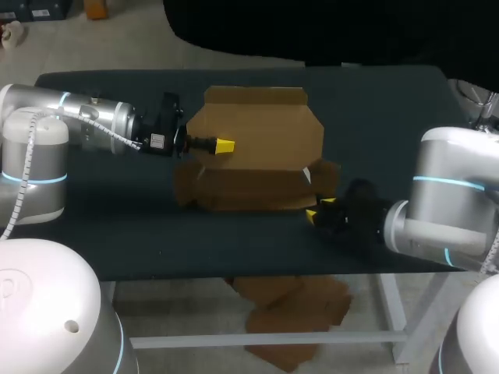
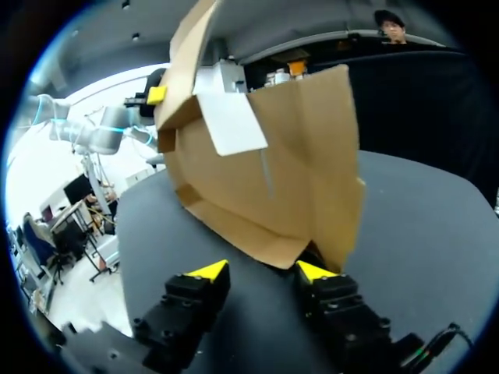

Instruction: Assemble the packaging by folding the flat box into shape, placing the metal phone stand inside, and closing the box properly

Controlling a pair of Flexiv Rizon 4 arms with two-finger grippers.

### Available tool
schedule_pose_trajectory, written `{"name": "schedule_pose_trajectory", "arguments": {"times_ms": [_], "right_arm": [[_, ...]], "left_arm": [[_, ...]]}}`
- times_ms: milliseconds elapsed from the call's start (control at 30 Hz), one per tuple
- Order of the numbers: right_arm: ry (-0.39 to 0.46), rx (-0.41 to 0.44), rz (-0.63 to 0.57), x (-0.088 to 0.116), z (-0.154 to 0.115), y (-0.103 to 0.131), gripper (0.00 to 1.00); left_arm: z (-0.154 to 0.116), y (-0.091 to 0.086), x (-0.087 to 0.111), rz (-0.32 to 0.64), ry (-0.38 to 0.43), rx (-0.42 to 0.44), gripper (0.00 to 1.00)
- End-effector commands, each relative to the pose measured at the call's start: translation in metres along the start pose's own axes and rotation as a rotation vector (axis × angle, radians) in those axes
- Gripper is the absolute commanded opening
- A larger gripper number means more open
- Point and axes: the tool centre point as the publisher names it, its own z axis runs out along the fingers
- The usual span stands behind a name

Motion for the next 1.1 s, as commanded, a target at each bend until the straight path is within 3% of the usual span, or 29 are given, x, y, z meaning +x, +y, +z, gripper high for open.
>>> {"name": "schedule_pose_trajectory", "arguments": {"times_ms": [33,533,1100], "right_arm": [[-0.018,-0.013,0.002,0.001,0.009,-0.002,0.58],[-0.026,-0.021,0.018,-0.007,0.019,-0.004,0.55],[0.026,-0.042,-0.038,-0.002,0.043,0.023,0.54]], "left_arm": [[-0.001,0.002,0.000,0.000,0.000,-0.002,0.00],[-0.001,0.002,0.000,0.000,0.000,-0.002,0.00],[-0.001,0.002,0.000,0.000,0.000,-0.002,0.00]]}}
